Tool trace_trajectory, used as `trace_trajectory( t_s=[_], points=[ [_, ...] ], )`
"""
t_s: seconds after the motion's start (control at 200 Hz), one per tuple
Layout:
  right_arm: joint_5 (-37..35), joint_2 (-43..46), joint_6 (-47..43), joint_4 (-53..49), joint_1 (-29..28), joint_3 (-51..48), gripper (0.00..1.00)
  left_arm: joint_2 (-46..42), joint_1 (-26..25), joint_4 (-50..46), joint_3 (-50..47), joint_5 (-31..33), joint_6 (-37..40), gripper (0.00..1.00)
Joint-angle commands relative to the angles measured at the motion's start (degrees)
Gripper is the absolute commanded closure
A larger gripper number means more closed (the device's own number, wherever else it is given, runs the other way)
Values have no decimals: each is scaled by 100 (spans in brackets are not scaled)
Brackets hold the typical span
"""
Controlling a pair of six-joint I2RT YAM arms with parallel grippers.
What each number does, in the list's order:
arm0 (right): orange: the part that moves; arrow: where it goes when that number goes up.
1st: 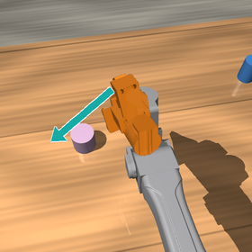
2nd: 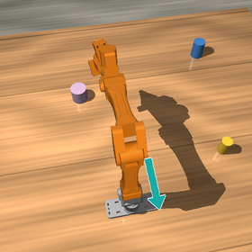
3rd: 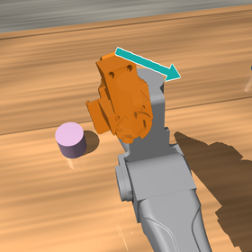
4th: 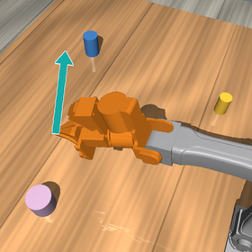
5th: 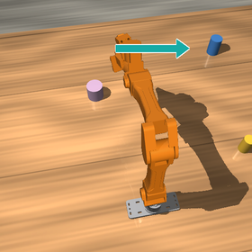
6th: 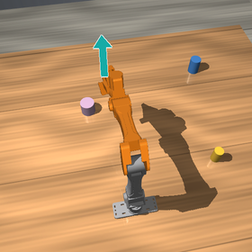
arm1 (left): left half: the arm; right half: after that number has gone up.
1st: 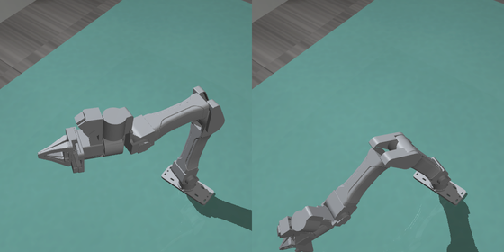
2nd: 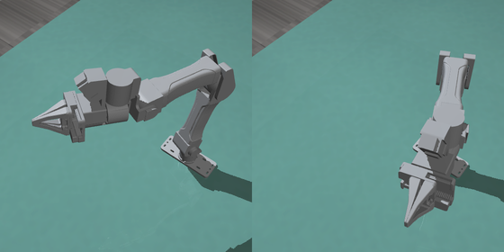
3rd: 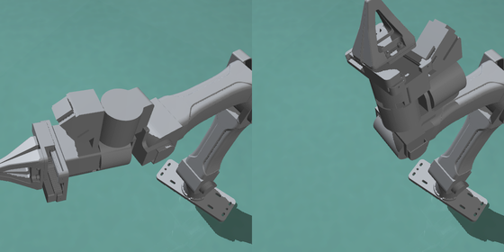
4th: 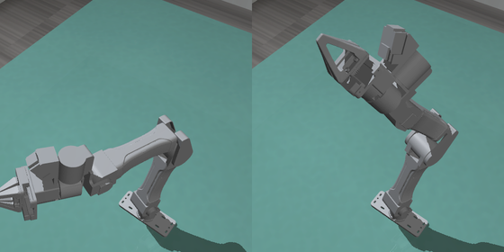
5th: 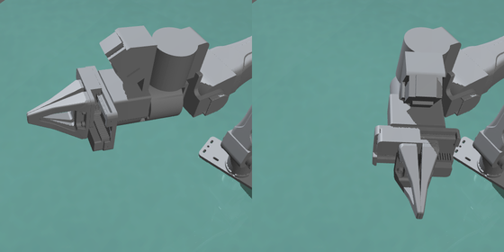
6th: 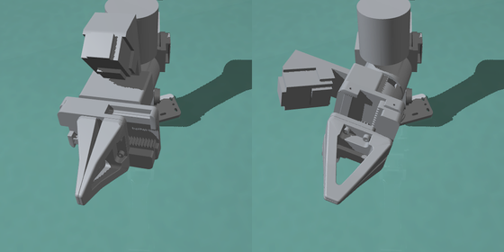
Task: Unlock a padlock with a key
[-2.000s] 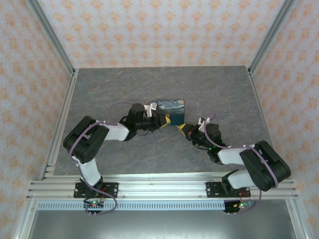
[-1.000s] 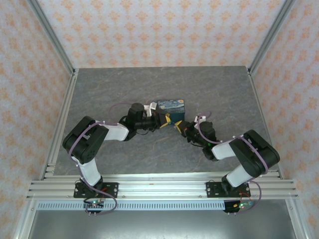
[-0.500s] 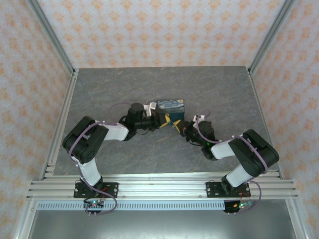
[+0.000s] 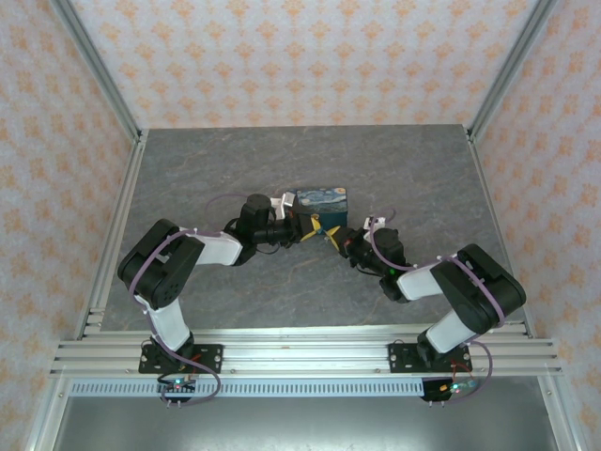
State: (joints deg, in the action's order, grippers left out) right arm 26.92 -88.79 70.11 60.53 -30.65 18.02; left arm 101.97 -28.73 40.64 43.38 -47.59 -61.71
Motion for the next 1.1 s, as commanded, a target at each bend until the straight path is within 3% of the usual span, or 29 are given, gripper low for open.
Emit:
trace_trajectory(
  t_s=[0.0,0.796,1.096],
  points=[
    [-37,29,34,337,-86,193,100,-160,32,346,110,-66,-24,100],
    [-215,384,-120,-32,-135,201,100,-151,30,278,61,-50,54,100],
    [-47,-92,-105,319,-136,272,100,-148,27,537,60,-68,-274,100]
  ],
)
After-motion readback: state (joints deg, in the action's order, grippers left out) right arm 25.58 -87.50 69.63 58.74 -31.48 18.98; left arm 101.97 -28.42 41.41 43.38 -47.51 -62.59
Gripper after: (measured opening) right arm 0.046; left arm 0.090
